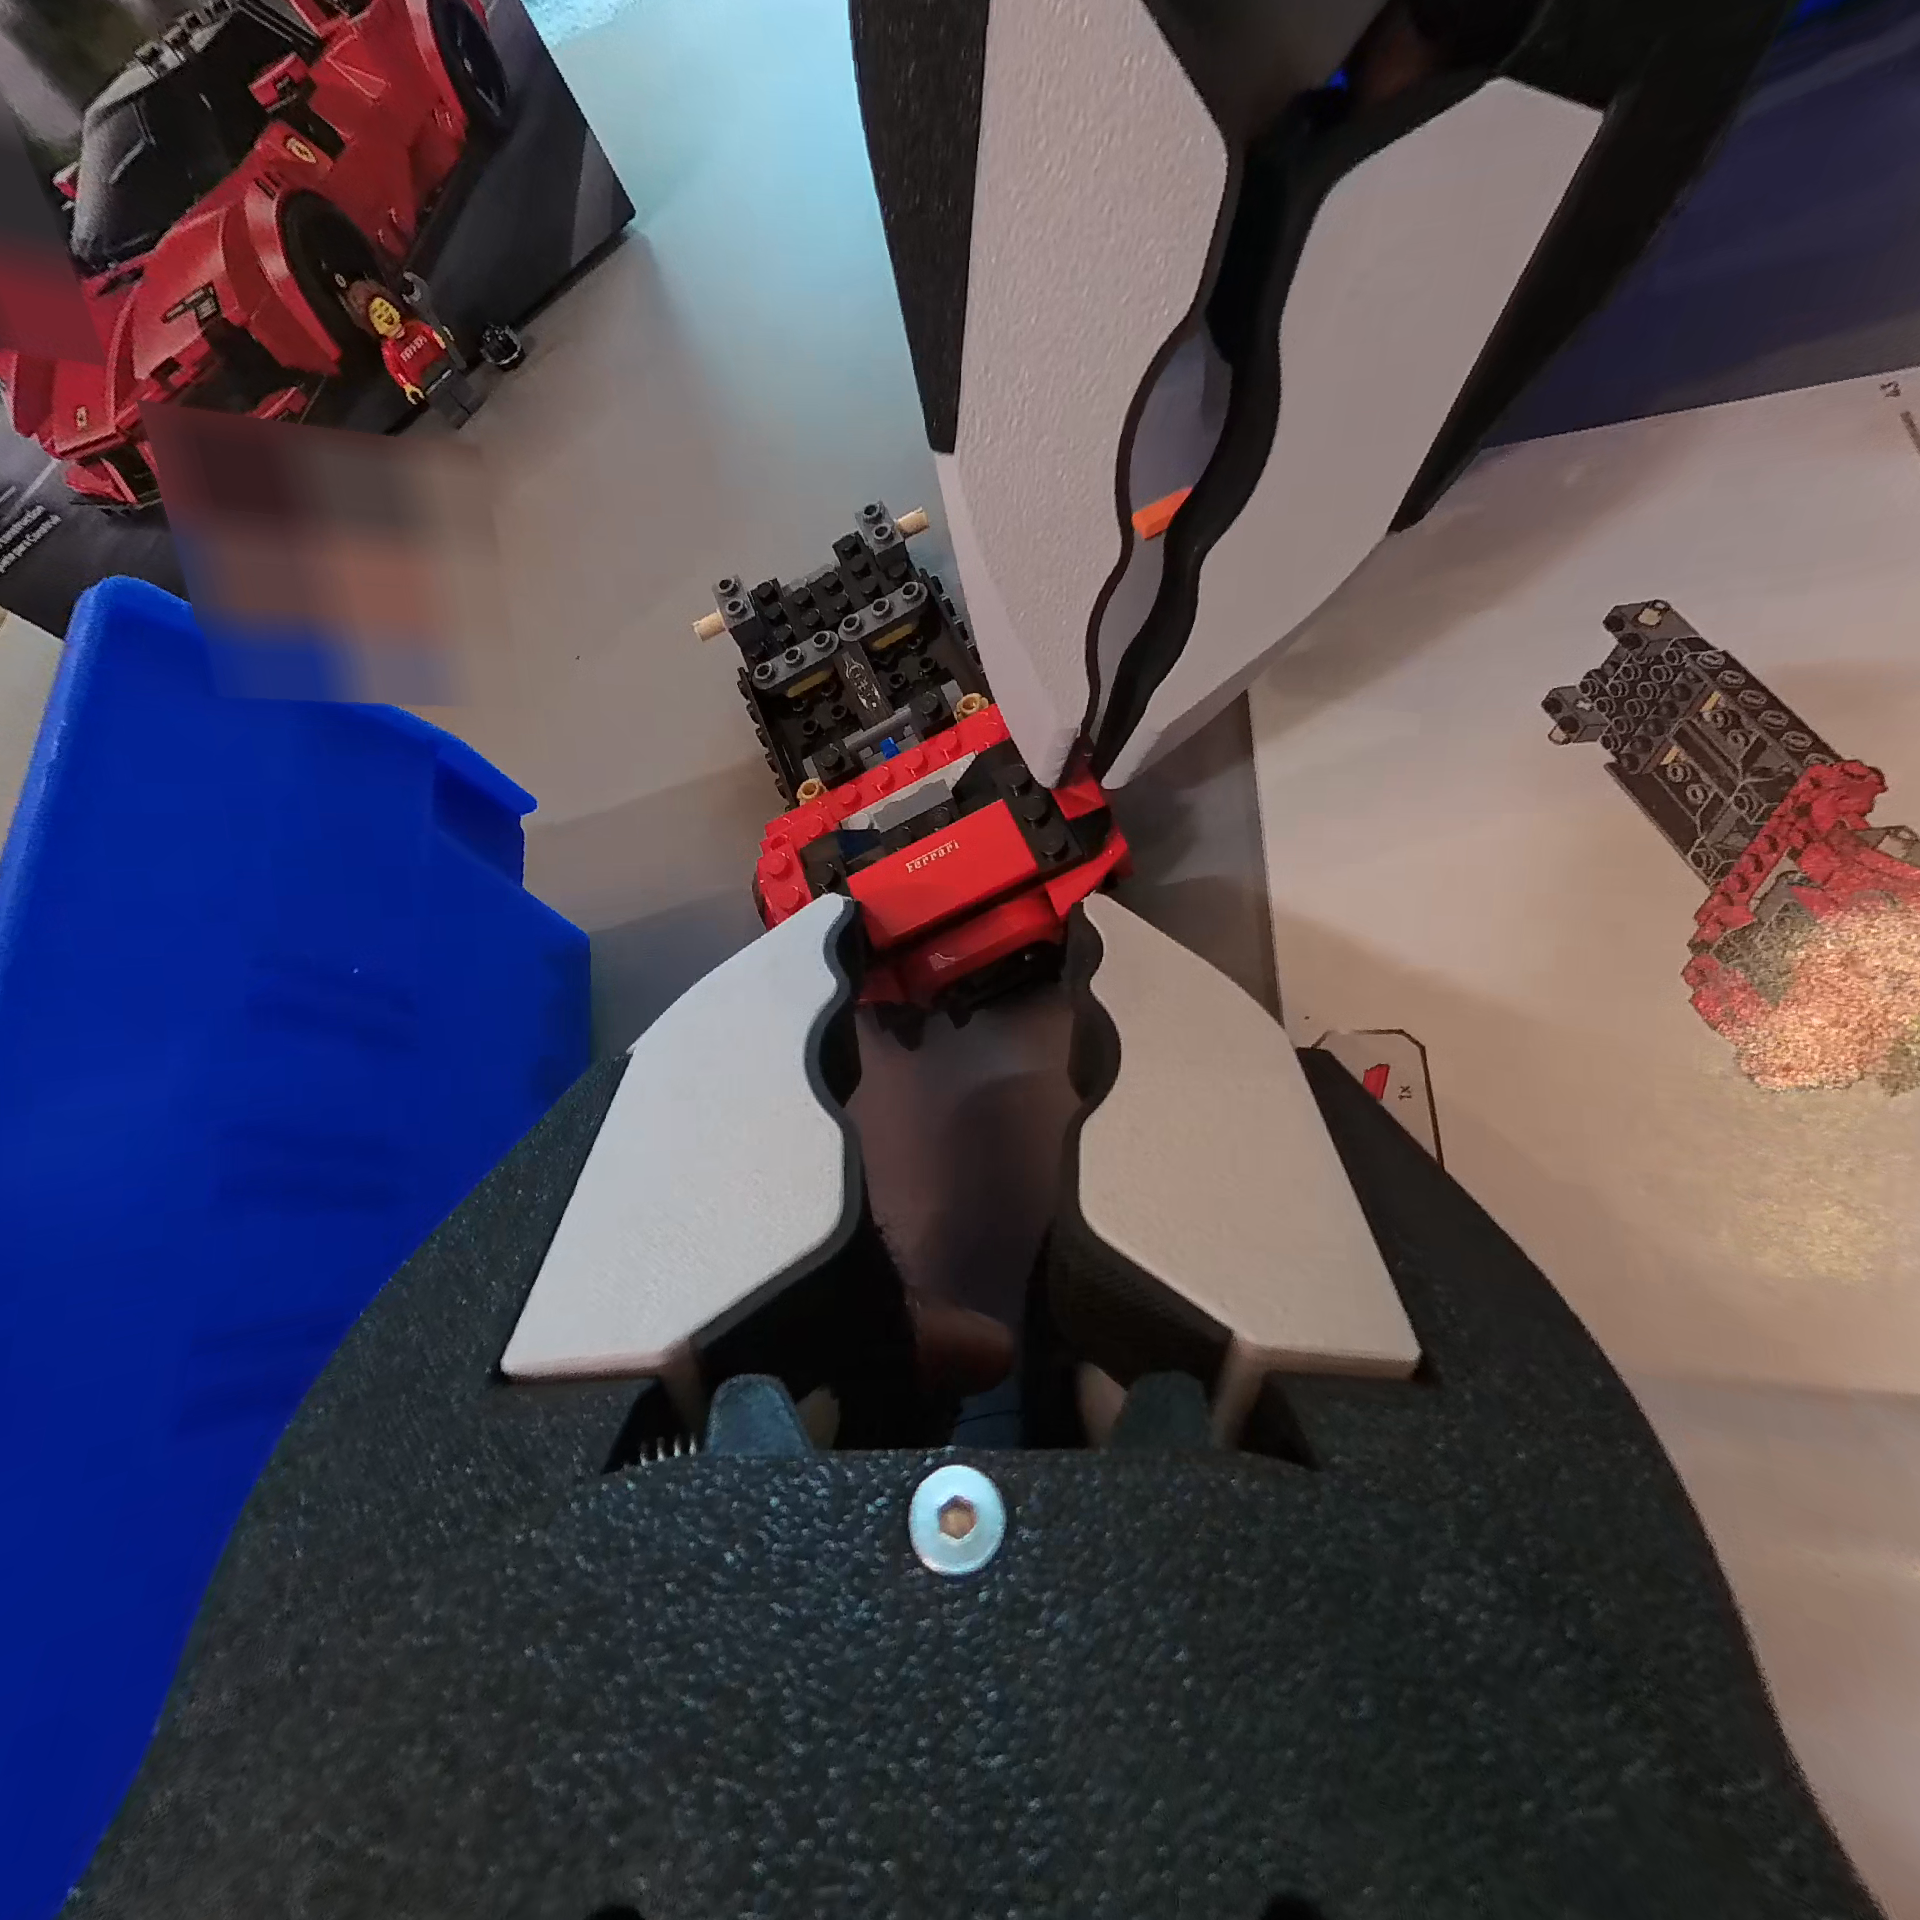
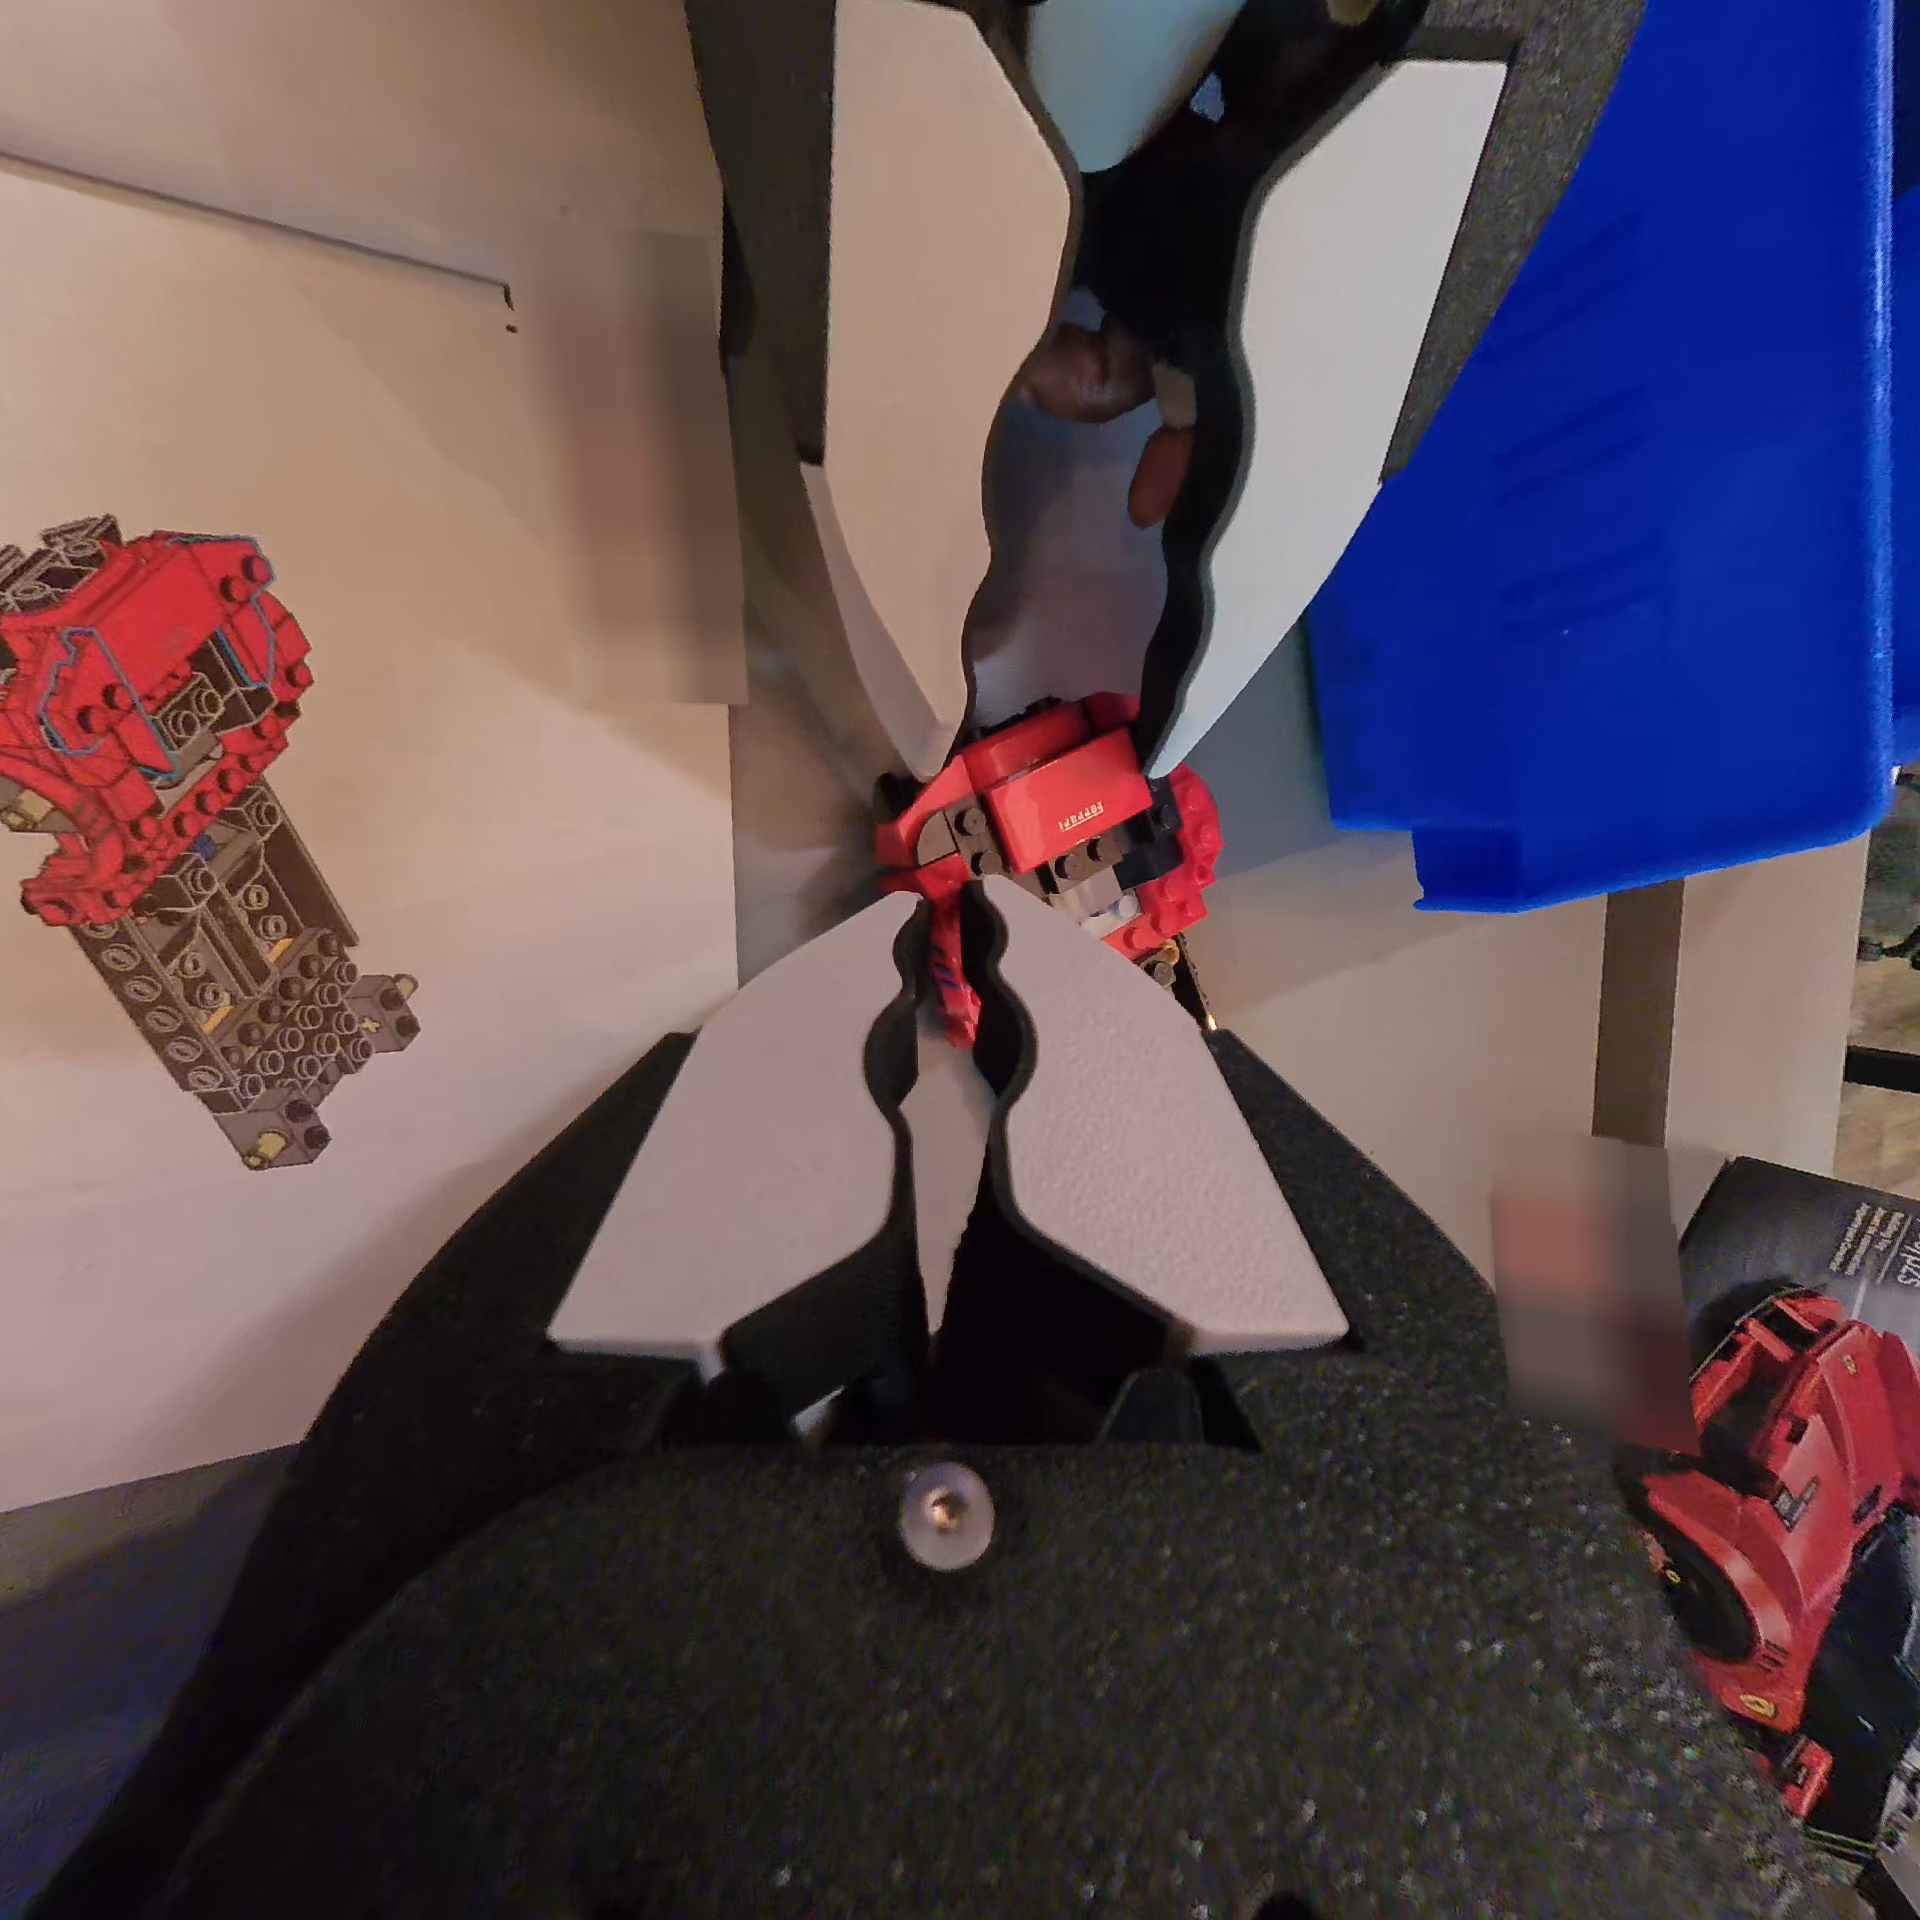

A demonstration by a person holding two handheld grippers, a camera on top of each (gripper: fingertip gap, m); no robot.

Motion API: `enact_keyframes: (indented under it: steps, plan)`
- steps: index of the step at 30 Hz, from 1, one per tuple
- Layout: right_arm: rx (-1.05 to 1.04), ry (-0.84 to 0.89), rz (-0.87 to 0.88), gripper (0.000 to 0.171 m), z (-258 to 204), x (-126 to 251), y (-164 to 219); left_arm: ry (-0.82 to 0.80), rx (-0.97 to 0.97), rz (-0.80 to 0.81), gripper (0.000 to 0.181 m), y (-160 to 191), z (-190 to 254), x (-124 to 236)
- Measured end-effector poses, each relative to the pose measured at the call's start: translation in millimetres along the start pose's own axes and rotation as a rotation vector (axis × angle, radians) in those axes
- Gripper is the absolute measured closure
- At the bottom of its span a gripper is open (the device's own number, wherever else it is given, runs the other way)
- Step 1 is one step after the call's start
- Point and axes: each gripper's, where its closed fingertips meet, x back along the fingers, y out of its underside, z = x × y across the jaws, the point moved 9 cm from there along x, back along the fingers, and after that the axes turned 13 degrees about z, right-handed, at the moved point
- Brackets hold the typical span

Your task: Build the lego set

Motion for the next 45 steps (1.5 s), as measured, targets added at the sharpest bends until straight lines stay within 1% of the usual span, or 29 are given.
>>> enact_keyframes:
  steps: [5, 6, 8, 9, 11, 12, 13, 15, 17, 18, 21, 25, 29, 30, 33, 34, 36, 37, 39, 40, 42, 45]
  plan:
    - [-0.013, 0.016, 0.005, 0.166, -1, 0, 0, 0.0, -0.004, -0.002, 0.145, 0, 0, 0]
    - [-0.032, 0.008, 0.014, 0.16, -2, 1, 1, 0.001, -0.002, -0.003, 0.145, 0, 0, 0]
    - [-0.095, 0.052, 0.075, 0.139, -2, 5, 1, 0.003, -0.005, -0.006, 0.145, -1, 0, 0]
    - [-0.108, 0.093, 0.118, 0.135, -1, 10, 0, 0.006, -0.014, -0.006, 0.144, -1, 0, 0]
    - [-0.115, 0.176, 0.17, 0.134, -2, 19, -3, 0.003, -0.026, -0.005, 0.144, 0, 0, 1]
    - [-0.118, 0.2, 0.159, 0.132, -3, 20, -3, 0.003, -0.026, -0.007, 0.142, 0, 0, 1]
    - [-0.12, 0.205, 0.111, 0.129, -5, 18, 0, 0.007, -0.027, -0.009, 0.141, 0, 0, 1]
    - [-0.111, 0.2, -0.033, 0.122, -9, 8, 6, 0.008, -0.034, -0.017, 0.138, 0, 0, 2]
    - [-0.09, 0.213, -0.132, 0.117, -11, -1, 11, -0.002, -0.041, -0.023, 0.136, 0, -1, 4]
    - [-0.076, 0.256, -0.143, 0.122, -10, -3, 12, -0.01, -0.043, -0.023, 0.136, 0, -2, 5]
    - [-0.057, 0.294, -0.129, 0.127, -8, -8, 12, -0.018, -0.031, -0.028, 0.131, 1, -2, 5]
    - [-0.021, 0.284, -0.088, 0.146, -12, -14, 13, -0.009, -0.023, -0.026, 0.134, 2, -1, 2]
    - [-0.086, 0.292, -0.024, 0.147, -11, -9, 13, 0.007, 0.022, -0.003, 0.14, 0, -3, 5]
    - [-0.09, 0.293, -0.026, 0.149, -10, -7, 13, 0.017, 0.031, -0.005, 0.14, 1, -3, 5]
    - [-0.106, 0.278, -0.081, 0.147, -10, -2, 15, 0.048, 0.03, -0.017, 0.14, -2, 1, 6]
    - [-0.125, 0.279, -0.073, 0.145, -11, 1, 13, 0.054, 0.018, -0.037, 0.14, -4, 1, 8]
    - [-0.219, 0.308, -0.025, 0.142, -13, 9, 7, 0.031, -0.004, -0.07, 0.135, -9, -2, 17]
    - [-0.3, 0.324, -0.003, 0.138, -13, 13, 4, 0.016, 0.011, -0.074, 0.133, -12, -5, 23]
    - [-0.517, 0.345, 0.014, 0.127, -16, 17, 0, -0.003, 0.098, -0.093, 0.124, -13, -11, 31]
    - [-0.618, 0.349, 0.027, 0.122, -17, 17, -1, 0.006, 0.15, -0.115, 0.116, -11, -13, 31]
    - [-0.776, 0.34, 0.041, 0.12, -21, 13, -1, 0.023, 0.214, -0.163, 0.103, -1, -15, 23]
    - [-0.866, 0.326, -0.009, 0.124, -25, 5, 3, 0.092, 0.241, -0.156, 0.107, 10, -8, 10]
